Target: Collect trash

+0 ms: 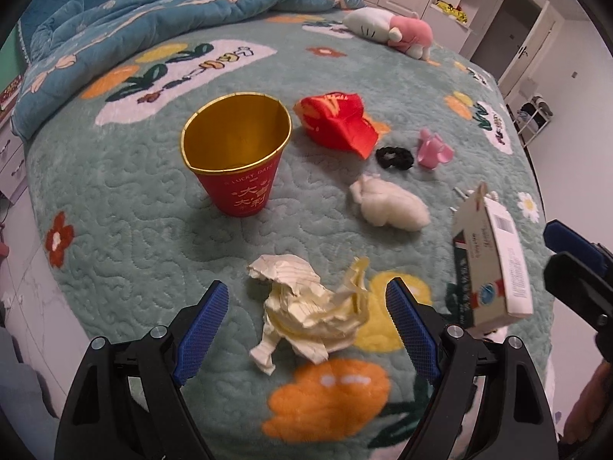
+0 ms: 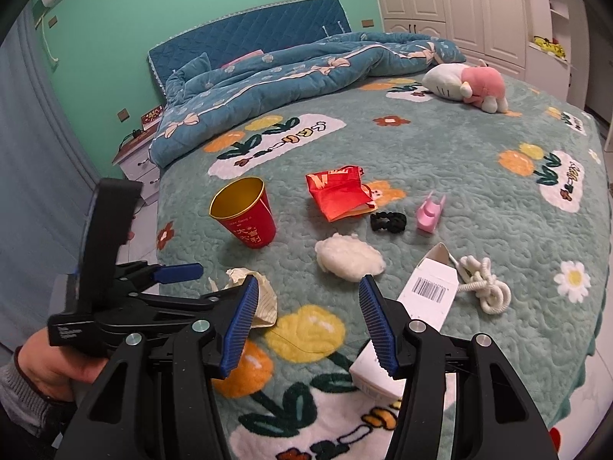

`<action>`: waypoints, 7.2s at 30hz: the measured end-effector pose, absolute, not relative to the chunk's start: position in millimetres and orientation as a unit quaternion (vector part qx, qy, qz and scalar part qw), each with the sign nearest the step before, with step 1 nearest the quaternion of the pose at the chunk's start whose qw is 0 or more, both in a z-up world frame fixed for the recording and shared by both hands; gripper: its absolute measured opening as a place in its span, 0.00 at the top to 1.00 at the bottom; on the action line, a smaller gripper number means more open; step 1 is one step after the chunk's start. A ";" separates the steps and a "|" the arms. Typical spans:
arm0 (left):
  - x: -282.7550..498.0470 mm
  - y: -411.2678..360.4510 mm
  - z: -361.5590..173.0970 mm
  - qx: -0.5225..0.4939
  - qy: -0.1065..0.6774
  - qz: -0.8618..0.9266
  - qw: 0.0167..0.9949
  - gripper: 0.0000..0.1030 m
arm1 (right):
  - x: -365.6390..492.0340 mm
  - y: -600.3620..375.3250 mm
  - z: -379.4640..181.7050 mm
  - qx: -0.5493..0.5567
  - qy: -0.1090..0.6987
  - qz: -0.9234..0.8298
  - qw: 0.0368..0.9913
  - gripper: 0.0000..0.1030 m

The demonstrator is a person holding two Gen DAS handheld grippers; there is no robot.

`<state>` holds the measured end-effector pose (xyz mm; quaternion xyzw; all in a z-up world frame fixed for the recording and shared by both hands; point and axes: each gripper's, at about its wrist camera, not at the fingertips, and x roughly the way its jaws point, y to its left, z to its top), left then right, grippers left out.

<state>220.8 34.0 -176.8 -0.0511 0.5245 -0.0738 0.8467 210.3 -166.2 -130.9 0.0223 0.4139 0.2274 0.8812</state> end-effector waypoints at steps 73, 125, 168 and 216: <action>206.4 -31.8 -167.1 0.048 0.513 -0.165 0.841 0.58 | 173.6 -217.8 -160.0 0.055 0.414 0.120 0.901 0.59; 77.9 -407.1 -136.1 0.254 0.434 -0.467 0.728 0.57 | -85.6 -548.9 -133.6 0.184 0.327 -0.185 0.908 0.59; 97.2 -531.7 -281.2 0.323 0.515 -0.444 0.659 0.23 | -52.2 -658.7 -288.4 0.291 0.410 -0.213 0.837 0.53; 125.6 -241.3 -114.3 0.152 0.427 -0.301 0.839 0.19 | 28.8 -420.0 -112.8 0.142 0.345 -0.006 0.928 0.46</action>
